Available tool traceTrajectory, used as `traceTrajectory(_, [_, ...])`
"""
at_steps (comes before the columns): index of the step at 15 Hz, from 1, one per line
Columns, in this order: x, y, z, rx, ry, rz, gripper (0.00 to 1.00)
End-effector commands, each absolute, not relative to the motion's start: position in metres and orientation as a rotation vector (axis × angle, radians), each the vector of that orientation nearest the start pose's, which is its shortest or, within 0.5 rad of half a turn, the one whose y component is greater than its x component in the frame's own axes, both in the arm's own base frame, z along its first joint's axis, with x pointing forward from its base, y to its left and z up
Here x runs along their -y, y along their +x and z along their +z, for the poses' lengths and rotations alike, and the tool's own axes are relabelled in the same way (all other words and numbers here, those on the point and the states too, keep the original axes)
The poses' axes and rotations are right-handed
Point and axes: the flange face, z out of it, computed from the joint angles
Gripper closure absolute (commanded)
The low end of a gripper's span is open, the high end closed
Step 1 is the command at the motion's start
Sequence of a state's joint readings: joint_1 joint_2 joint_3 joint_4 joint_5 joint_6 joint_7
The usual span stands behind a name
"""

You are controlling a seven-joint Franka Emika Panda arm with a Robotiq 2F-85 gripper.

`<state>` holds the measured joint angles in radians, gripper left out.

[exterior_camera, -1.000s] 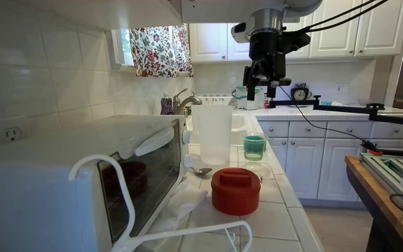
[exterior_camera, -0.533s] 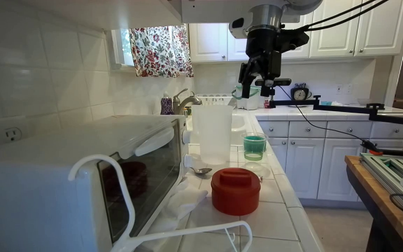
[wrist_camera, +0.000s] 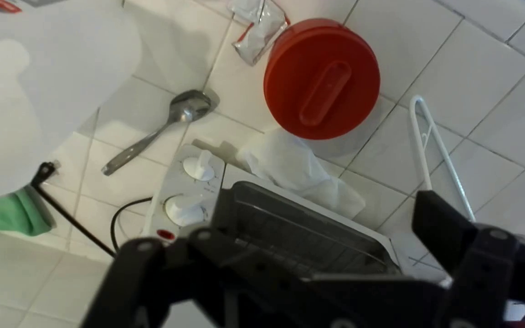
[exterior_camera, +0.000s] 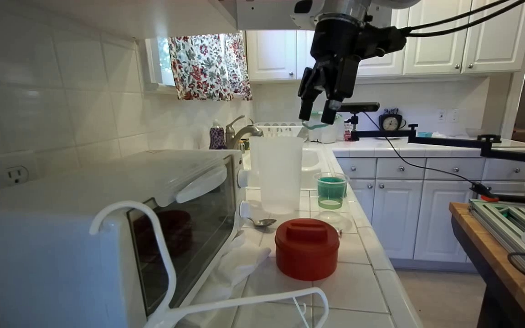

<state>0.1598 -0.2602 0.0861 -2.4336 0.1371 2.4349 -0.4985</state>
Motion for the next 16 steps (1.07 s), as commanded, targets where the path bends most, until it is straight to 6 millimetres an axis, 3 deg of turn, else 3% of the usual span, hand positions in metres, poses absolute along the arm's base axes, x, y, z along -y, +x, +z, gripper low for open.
traceTrajectory(1, [-0.141,0.451,0.441,0.931,-2.972,-0.516,0.00])
traceTrajectory(6, [-0.165,0.415,0.475,0.919,-3.013,-0.600,0.00])
traceTrajectory(10, [-0.164,0.389,0.500,0.865,-3.037,-0.653,0.00])
traceTrajectory(16, [-0.155,0.351,0.516,0.859,-3.048,-0.649,0.00])
